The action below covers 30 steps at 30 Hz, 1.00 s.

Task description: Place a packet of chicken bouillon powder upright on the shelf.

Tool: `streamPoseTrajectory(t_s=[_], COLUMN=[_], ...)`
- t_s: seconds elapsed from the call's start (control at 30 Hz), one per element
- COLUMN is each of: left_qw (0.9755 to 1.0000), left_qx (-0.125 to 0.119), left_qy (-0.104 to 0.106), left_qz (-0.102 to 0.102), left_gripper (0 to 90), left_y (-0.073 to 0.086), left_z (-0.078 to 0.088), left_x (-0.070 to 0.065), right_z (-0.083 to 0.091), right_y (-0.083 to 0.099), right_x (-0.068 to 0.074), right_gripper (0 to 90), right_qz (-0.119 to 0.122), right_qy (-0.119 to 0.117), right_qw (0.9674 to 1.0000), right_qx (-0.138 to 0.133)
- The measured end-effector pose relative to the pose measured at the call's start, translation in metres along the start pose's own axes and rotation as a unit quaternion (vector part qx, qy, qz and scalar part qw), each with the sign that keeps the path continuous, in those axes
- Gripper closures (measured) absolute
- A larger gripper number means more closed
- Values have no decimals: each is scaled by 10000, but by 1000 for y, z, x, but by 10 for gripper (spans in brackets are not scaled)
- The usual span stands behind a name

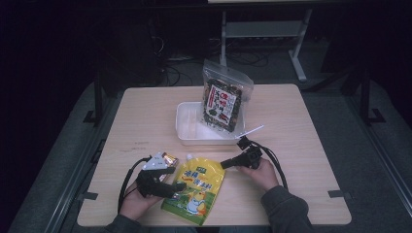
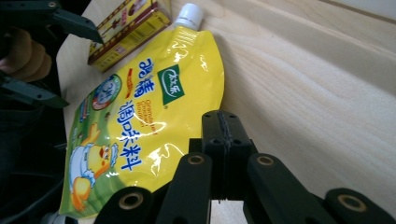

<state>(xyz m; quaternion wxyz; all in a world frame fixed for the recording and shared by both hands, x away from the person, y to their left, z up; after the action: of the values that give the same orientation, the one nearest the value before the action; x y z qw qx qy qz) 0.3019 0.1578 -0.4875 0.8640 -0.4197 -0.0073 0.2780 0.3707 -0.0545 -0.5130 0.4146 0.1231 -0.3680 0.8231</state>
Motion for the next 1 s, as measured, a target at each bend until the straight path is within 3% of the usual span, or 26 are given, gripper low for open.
streamPoseTrajectory(t_s=[0.33,0.67,0.83,1.0], left_qw=[9999,9987,9961,9912], left_qx=[-41,-23,-67,-122], left_qy=[47,348,704,1127], left_qz=[140,371,536,678], left_gripper=[212,197,196,264], left_y=[1,3,1,0], left_z=[-2,-9,-15,-17], left_x=[2,3,1,-1], right_z=[28,61,69,73], right_y=[-5,-17,-21,-23], right_x=[15,34,44,49], right_gripper=[894,894,896,896], right_qz=[227,479,626,652], right_qy=[-124,-210,-266,-309], right_qw=[9989,9946,9928,9916], right_qx=[-381,-896,-982,-1069])
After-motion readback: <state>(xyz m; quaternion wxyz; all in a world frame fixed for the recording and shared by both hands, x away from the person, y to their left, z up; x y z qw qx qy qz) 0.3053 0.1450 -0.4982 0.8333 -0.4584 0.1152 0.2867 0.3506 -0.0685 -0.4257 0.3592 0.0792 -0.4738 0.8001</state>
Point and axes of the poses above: each handheld gripper's, and its own axes: z roughly backward along the jaws, y roughly out of its underside, x roughly to its left, the point moved 8 cm from there along -z, roughly forward along the jaws, and after that the axes turned 7 degrees about y, right-handed, at the moved point
